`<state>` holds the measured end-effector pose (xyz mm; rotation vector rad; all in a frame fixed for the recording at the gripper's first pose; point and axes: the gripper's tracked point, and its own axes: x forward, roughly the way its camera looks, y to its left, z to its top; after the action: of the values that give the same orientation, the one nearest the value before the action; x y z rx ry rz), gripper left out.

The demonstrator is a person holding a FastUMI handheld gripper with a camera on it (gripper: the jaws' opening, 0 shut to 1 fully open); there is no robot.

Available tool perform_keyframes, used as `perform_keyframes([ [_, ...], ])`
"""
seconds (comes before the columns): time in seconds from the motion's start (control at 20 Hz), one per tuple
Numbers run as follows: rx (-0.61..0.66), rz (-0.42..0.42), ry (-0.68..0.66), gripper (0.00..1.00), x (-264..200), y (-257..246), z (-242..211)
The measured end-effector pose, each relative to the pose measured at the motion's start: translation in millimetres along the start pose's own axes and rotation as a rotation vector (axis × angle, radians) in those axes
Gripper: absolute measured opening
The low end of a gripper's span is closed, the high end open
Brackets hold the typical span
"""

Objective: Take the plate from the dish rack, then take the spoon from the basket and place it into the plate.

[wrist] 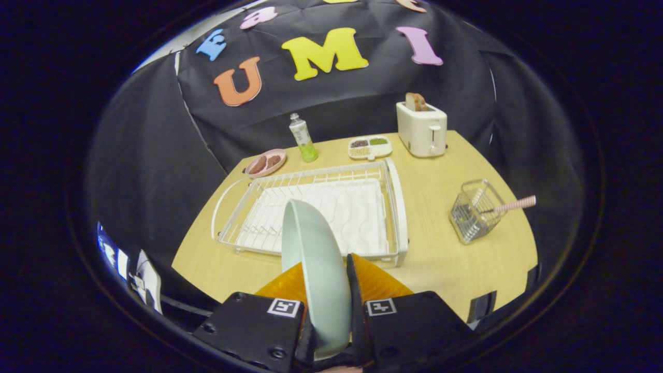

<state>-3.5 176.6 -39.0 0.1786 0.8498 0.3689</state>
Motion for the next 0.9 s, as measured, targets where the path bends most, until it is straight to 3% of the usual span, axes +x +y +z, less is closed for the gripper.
perform_keyframes([
  [0.3,0.260,0.120,0.050,0.33,29.4,-15.9,-67.5],
  [0.65,0.559,0.187,0.095,0.34,60.0,-46.6,-85.4],
  [0.8,0.550,0.159,0.076,0.37,65.9,-54.7,-84.3],
  [0.9,0.540,0.148,0.060,0.49,67.1,-57.0,-80.0],
])
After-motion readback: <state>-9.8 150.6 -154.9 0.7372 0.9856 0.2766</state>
